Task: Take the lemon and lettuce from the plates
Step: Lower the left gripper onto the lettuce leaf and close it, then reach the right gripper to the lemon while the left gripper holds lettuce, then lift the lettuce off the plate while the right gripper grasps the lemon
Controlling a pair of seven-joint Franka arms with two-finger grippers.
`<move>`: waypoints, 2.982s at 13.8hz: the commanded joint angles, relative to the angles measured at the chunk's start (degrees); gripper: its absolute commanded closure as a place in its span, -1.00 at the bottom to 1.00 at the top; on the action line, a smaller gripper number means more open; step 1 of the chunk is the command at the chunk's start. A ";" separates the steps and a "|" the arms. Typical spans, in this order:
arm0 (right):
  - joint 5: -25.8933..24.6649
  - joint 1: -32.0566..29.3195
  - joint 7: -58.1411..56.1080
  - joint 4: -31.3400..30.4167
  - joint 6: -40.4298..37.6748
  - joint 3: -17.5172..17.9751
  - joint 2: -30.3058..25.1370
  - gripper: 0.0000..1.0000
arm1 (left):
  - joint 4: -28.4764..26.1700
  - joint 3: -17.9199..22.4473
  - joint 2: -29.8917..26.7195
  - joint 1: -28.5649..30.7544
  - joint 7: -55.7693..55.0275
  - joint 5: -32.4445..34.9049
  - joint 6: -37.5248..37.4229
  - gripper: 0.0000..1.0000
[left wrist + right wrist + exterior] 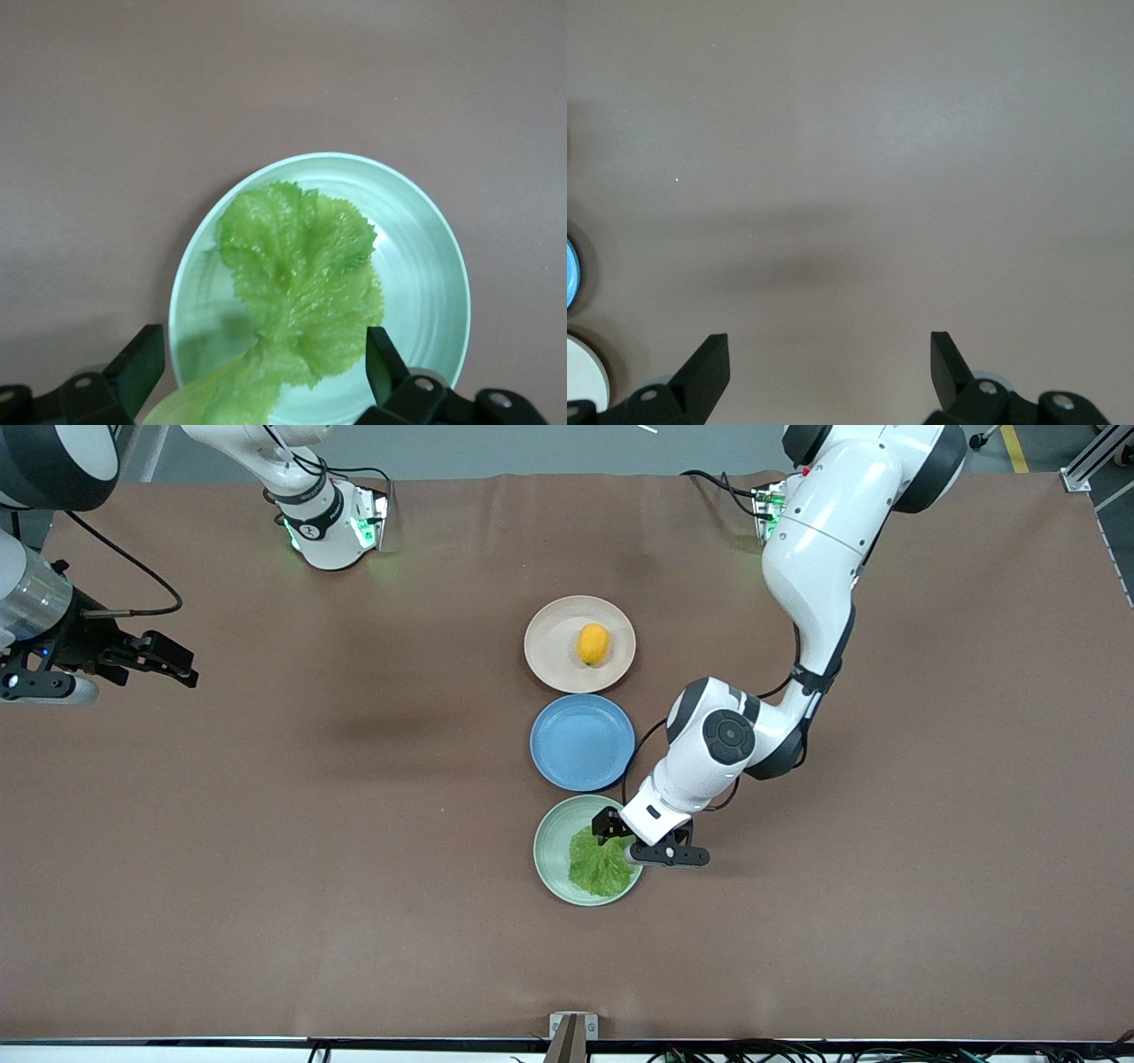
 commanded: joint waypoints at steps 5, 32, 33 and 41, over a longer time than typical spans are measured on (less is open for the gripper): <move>0.18 1.04 -3.57 2.90 -0.91 0.50 7.50 -1.00 | 1.58 0.71 2.88 -1.86 -1.41 2.71 4.45 -0.56; 1.69 60.80 78.42 -9.32 43.46 -0.12 29.48 -1.00 | 1.05 -0.16 -18.20 9.11 -10.73 -1.68 -27.40 1.00; 0.54 60.98 79.47 -8.61 43.64 -0.03 30.36 -1.00 | 0.27 0.01 -20.22 10.61 -10.37 -1.69 -31.02 1.00; -4.57 62.38 81.33 -7.38 47.60 -0.12 35.12 -1.00 | -29.84 -0.08 -33.32 23.98 -2.11 -1.42 -24.24 1.00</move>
